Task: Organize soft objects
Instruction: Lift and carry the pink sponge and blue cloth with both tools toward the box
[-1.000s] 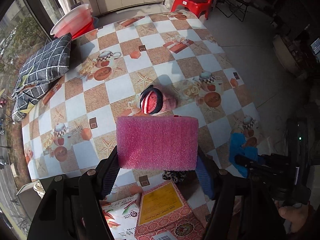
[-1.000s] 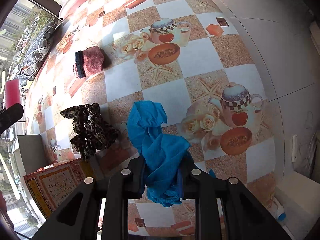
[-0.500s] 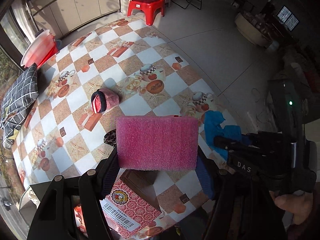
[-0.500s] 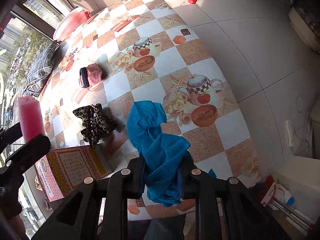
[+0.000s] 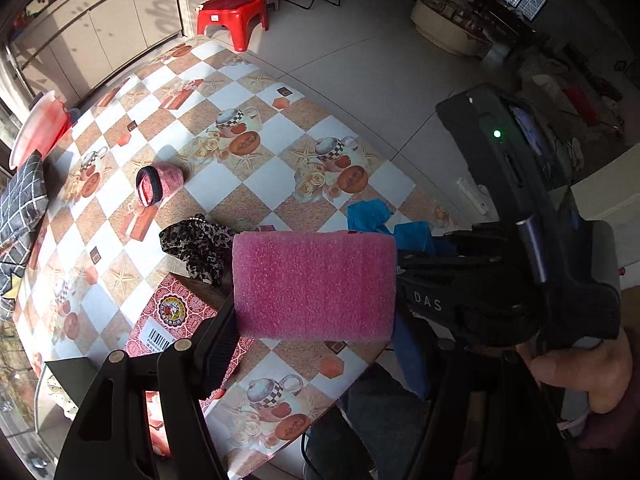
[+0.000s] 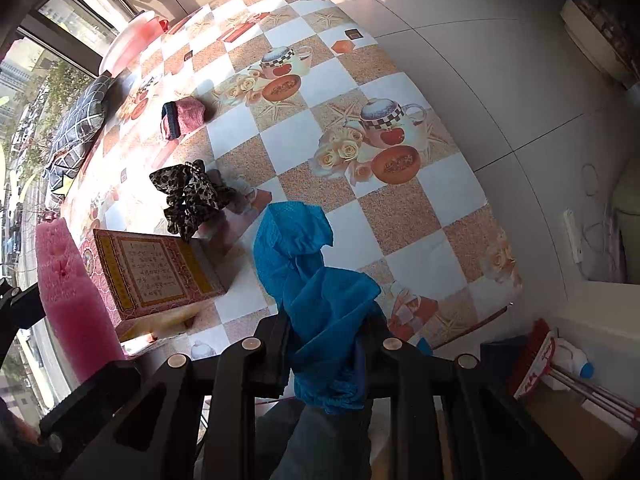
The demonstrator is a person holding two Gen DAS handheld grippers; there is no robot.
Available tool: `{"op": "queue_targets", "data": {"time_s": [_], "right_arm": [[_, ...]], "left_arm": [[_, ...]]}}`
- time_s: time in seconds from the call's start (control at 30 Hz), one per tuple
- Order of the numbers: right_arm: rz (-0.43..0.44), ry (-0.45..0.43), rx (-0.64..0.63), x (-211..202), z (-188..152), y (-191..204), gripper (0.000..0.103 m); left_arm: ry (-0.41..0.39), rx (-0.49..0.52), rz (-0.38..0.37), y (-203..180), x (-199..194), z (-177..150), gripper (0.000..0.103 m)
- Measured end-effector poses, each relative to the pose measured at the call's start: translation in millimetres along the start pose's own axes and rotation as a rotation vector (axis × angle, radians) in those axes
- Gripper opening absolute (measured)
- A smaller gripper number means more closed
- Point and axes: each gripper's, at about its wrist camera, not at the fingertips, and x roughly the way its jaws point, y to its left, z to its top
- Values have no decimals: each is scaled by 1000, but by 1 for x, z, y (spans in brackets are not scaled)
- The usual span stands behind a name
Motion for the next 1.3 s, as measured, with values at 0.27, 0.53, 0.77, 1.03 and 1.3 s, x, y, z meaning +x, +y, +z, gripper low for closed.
{"op": "queue_targets", "data": {"time_s": [0.27,0.53,0.77,1.03,1.3], "right_arm": [[3,25,-73,0,-26,15,25],[12,76,-194,7,-49,44,25],[22,82,-269,5,-65,66,25],[36,98,-338,7,-84,85,25],[33,124,-462,12,-94,119,25]], "left_arm": [[-11,51,-11,-7,-13,-30,73],[-41,35,3,0,-29,-58,73],[-56,-34,26,19,-43,-89,73],[-48,-122,63,48,-55,-128,73],[-42,-298,104,87,-62,-168,73]]}}
